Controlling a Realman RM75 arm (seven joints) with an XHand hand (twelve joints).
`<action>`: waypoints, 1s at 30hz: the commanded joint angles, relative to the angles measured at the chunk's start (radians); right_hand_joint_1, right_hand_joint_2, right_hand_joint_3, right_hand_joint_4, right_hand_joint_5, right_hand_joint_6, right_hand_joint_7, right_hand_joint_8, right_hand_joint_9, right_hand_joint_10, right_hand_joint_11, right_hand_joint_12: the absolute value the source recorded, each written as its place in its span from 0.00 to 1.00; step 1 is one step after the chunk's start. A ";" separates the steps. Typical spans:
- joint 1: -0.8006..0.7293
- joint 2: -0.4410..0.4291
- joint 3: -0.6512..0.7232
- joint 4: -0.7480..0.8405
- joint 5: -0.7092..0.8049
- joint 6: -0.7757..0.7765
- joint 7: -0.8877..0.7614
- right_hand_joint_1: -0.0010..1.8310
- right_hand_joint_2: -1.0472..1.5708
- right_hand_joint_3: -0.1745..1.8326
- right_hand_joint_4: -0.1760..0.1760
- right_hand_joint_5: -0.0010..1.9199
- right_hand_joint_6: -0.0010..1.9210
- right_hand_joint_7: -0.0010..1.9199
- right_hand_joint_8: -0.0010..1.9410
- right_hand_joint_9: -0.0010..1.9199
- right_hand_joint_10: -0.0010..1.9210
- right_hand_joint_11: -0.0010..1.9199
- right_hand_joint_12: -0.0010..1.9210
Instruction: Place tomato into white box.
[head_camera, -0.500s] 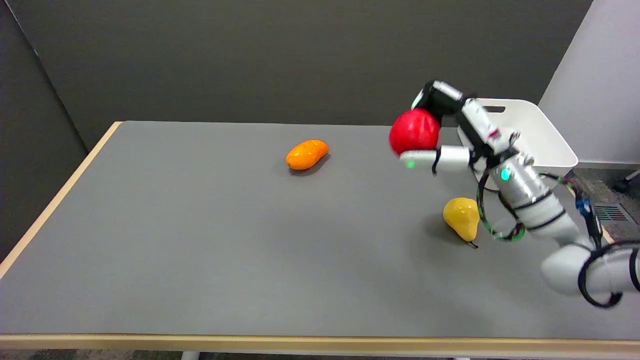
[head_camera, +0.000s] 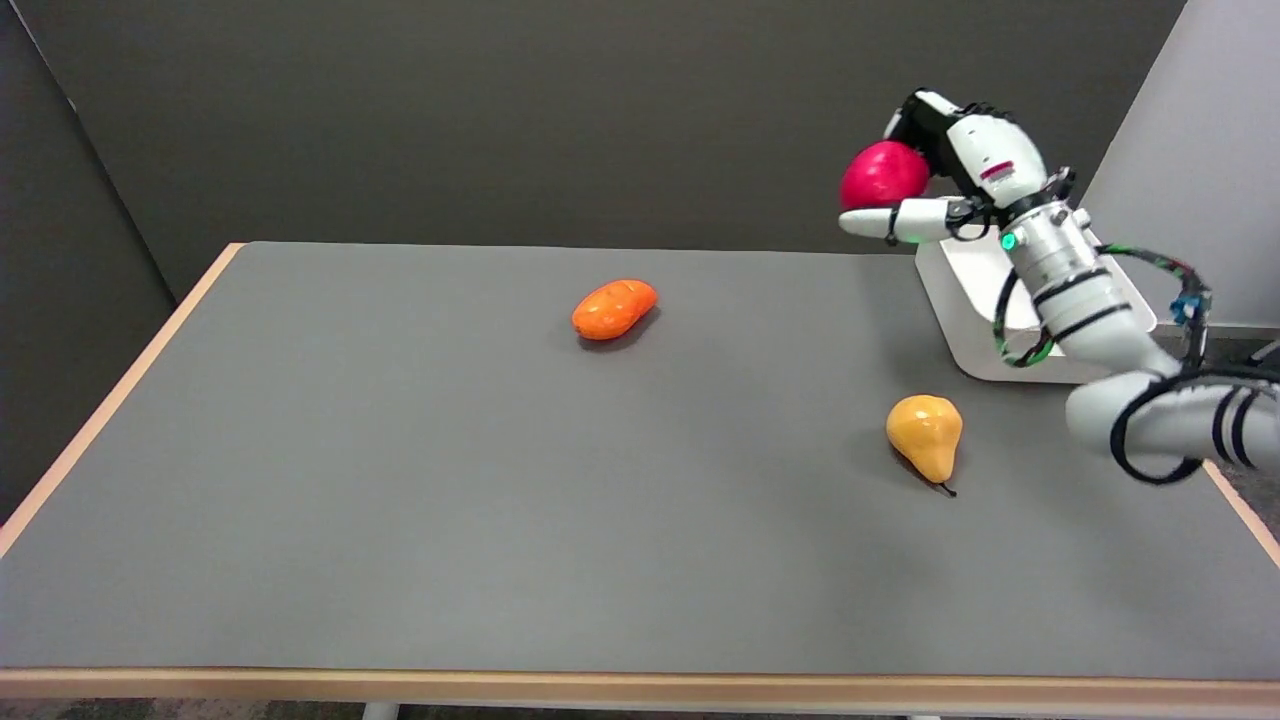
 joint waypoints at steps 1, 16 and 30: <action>0.270 -0.115 -0.253 0.592 0.303 -0.387 -0.320 0.62 0.86 0.24 0.00 0.30 0.85 0.32 0.85 0.39 0.89 0.36 0.96; 0.092 0.012 -0.219 0.431 0.488 -0.361 -0.378 0.62 0.85 0.24 0.00 0.30 0.85 0.33 0.84 0.40 0.88 0.36 0.94; 0.091 0.013 -0.202 0.239 0.404 -0.376 -0.370 0.38 0.69 0.56 0.91 0.16 0.37 0.28 0.32 0.29 0.56 0.23 0.77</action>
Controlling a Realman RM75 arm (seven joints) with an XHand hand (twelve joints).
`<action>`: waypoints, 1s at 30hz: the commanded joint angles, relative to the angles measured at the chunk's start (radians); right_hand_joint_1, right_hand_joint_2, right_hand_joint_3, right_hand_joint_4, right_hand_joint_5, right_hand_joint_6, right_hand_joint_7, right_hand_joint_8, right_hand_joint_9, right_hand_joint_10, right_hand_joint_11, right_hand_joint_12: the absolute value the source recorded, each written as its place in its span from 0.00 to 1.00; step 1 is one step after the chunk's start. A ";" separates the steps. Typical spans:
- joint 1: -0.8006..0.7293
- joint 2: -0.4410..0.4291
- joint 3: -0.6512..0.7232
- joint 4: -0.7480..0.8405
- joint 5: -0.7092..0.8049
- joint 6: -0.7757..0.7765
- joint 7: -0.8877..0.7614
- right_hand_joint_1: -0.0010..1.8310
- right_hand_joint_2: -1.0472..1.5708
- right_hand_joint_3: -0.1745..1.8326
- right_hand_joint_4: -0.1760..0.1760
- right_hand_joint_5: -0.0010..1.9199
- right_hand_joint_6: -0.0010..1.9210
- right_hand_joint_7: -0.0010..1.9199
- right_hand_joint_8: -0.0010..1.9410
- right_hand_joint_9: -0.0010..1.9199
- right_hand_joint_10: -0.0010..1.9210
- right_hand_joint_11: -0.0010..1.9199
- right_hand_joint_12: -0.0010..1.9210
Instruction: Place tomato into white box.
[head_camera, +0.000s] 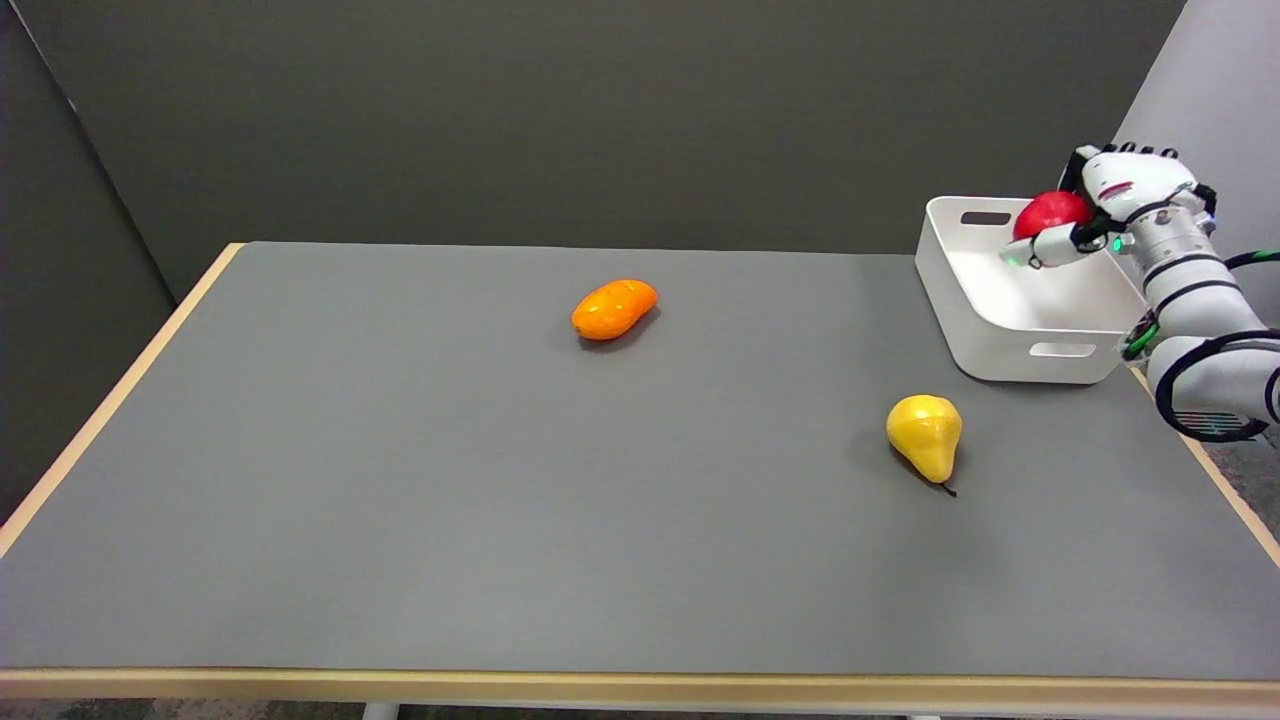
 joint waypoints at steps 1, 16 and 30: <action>-0.029 0.026 0.015 -0.150 0.014 -0.044 -0.044 0.37 0.69 0.56 0.90 0.15 0.35 0.26 0.30 0.26 0.53 0.22 0.77; -0.136 0.045 0.117 -0.184 0.126 -0.045 -0.041 0.06 0.61 0.56 0.76 0.00 0.07 0.00 0.00 0.00 0.13 0.00 0.50; -0.275 0.106 0.289 -0.459 0.308 0.167 0.313 0.02 0.65 0.57 0.72 0.00 0.00 0.00 0.00 0.00 0.00 0.00 0.00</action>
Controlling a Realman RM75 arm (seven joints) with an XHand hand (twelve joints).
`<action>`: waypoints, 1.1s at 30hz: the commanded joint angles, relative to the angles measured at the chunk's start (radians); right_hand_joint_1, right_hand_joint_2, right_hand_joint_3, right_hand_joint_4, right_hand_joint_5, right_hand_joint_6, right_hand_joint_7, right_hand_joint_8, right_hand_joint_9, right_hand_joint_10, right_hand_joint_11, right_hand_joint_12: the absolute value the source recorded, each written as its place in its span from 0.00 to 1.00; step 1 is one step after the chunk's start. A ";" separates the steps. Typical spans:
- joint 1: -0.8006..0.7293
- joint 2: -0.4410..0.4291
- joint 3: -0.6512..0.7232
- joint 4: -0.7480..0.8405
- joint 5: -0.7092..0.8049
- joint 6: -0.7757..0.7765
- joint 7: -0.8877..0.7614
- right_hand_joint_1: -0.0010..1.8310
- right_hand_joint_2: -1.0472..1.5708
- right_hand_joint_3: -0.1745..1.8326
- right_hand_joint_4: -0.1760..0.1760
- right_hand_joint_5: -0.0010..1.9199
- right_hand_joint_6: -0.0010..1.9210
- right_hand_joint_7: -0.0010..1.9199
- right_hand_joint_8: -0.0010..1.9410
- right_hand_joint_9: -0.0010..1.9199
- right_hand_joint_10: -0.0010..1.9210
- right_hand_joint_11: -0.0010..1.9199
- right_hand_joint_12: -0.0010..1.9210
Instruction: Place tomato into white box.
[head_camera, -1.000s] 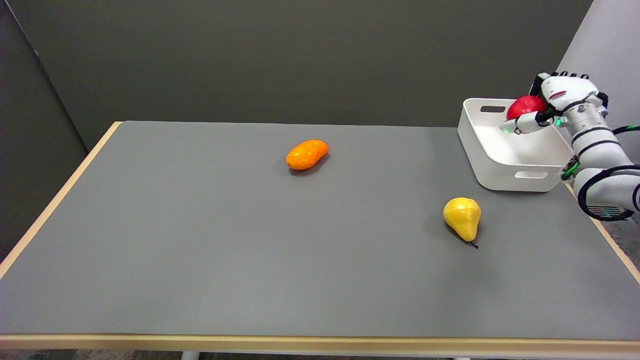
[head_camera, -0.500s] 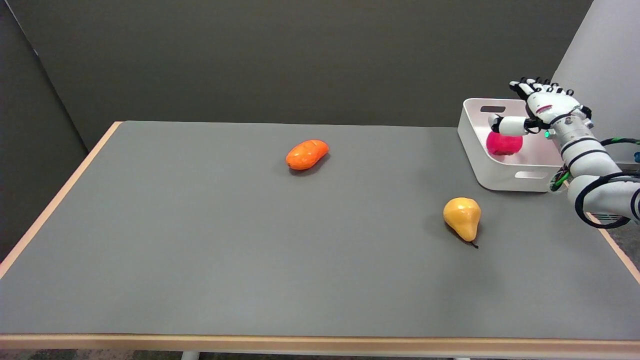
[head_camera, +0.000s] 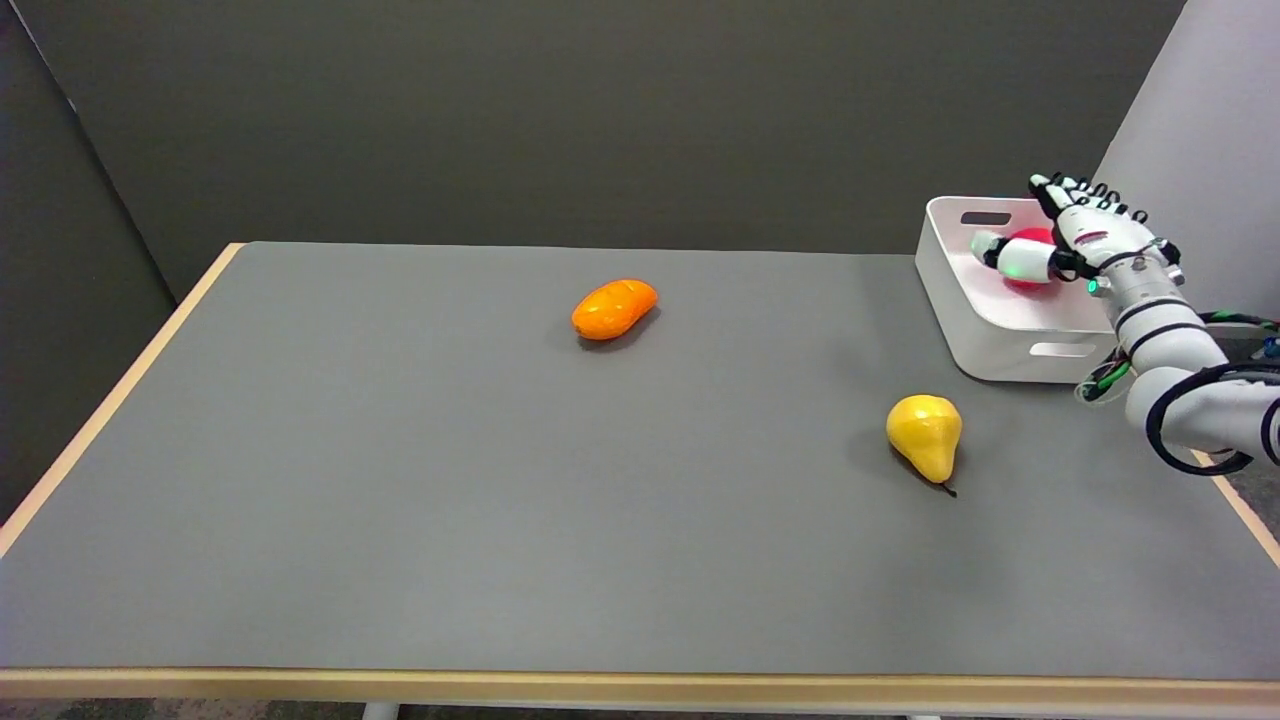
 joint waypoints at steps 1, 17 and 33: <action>-0.160 0.072 0.164 -0.259 0.167 0.196 0.369 0.02 0.66 0.54 0.72 0.00 0.00 0.00 0.00 0.00 0.00 0.00 0.00; -0.536 0.188 0.164 -0.548 -0.105 0.735 0.685 0.00 0.67 0.53 0.69 0.00 0.03 0.00 0.00 0.00 0.00 0.00 0.00; -0.719 0.174 0.154 -0.736 -0.547 1.103 0.690 0.09 0.64 0.61 0.63 0.04 0.10 0.04 0.05 0.03 0.04 0.00 0.20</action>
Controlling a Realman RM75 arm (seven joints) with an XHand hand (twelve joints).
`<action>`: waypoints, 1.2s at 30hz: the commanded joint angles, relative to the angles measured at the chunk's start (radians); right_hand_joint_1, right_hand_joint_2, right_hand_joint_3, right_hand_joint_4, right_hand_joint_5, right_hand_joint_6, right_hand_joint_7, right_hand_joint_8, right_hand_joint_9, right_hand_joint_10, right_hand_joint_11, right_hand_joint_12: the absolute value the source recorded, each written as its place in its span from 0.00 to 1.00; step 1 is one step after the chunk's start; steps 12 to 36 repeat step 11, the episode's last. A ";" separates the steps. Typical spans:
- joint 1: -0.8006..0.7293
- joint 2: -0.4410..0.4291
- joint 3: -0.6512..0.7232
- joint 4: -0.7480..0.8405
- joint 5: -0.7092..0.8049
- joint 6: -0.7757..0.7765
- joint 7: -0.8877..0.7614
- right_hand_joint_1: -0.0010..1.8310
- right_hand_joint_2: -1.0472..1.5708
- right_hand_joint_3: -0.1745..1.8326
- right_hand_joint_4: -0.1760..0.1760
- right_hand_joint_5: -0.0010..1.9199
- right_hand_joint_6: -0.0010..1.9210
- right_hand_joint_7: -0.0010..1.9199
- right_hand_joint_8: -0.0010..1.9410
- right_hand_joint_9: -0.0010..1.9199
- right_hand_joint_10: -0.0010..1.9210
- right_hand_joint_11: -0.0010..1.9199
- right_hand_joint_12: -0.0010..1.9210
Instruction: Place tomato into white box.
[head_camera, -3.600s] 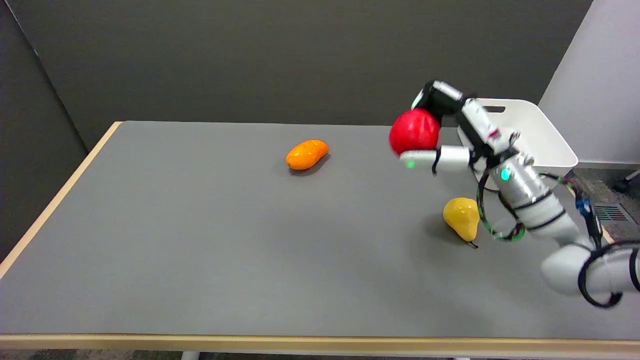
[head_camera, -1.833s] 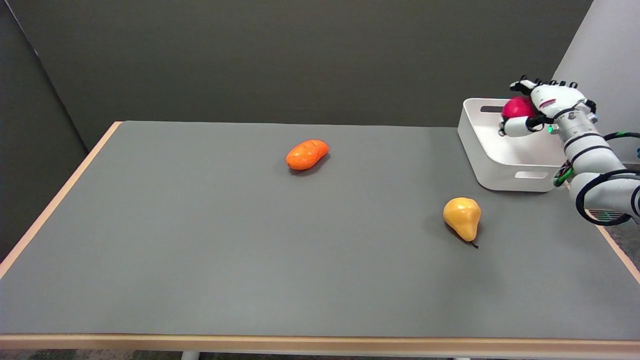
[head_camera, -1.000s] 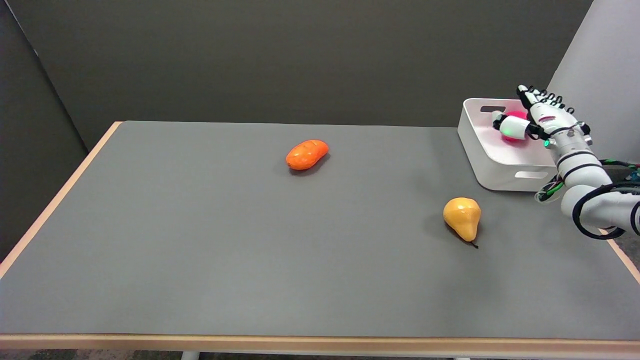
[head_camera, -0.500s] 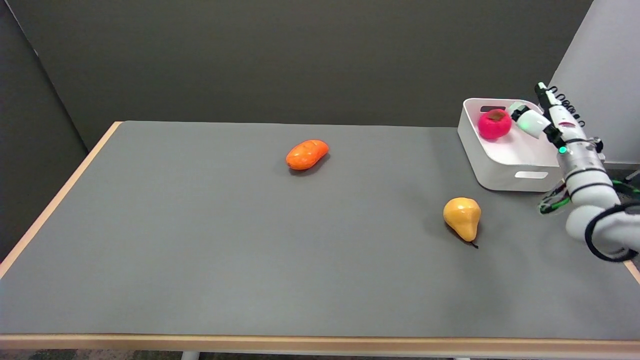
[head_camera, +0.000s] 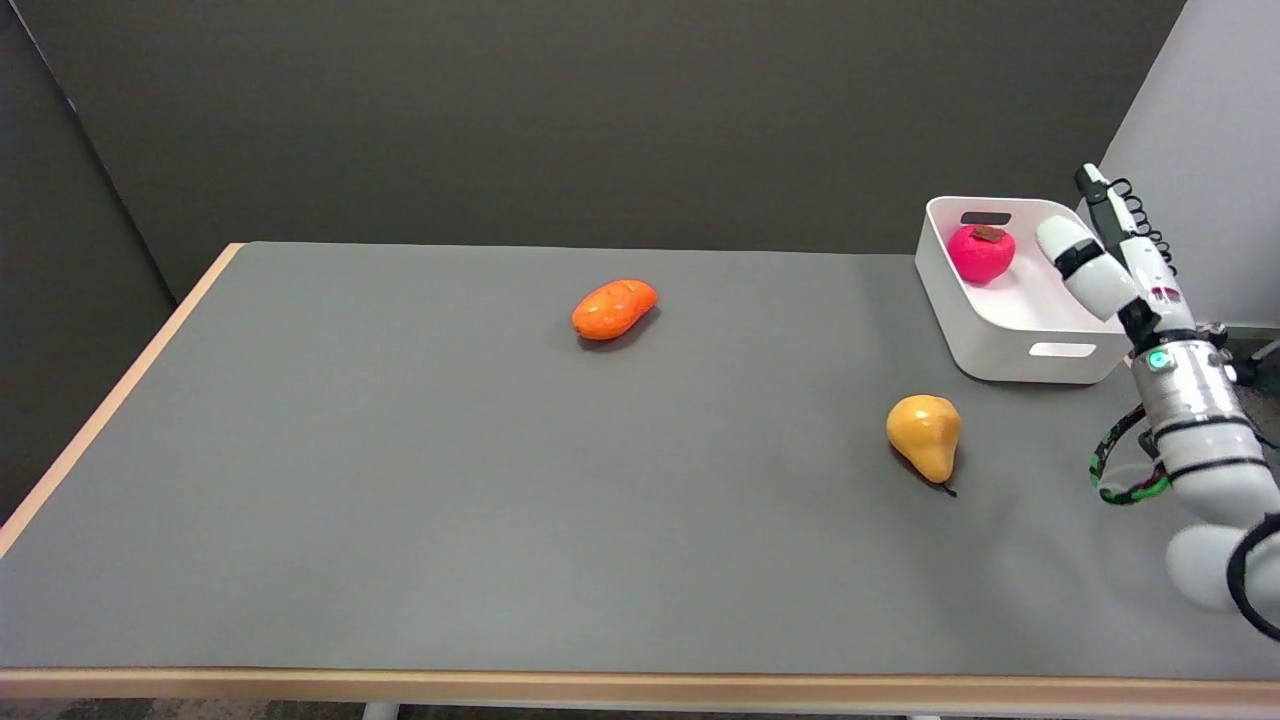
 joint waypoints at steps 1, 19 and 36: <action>-0.266 0.023 0.003 -0.263 -0.501 0.446 0.131 0.13 0.65 0.63 0.61 0.05 0.11 0.06 0.08 0.05 0.07 0.00 0.27; -0.267 0.020 -0.002 -0.270 -0.561 0.441 0.168 0.00 0.67 0.52 0.71 0.05 0.17 0.06 0.12 0.01 0.23 0.00 0.39; -0.267 0.020 -0.002 -0.270 -0.561 0.441 0.168 0.00 0.67 0.52 0.71 0.05 0.17 0.06 0.12 0.01 0.23 0.00 0.39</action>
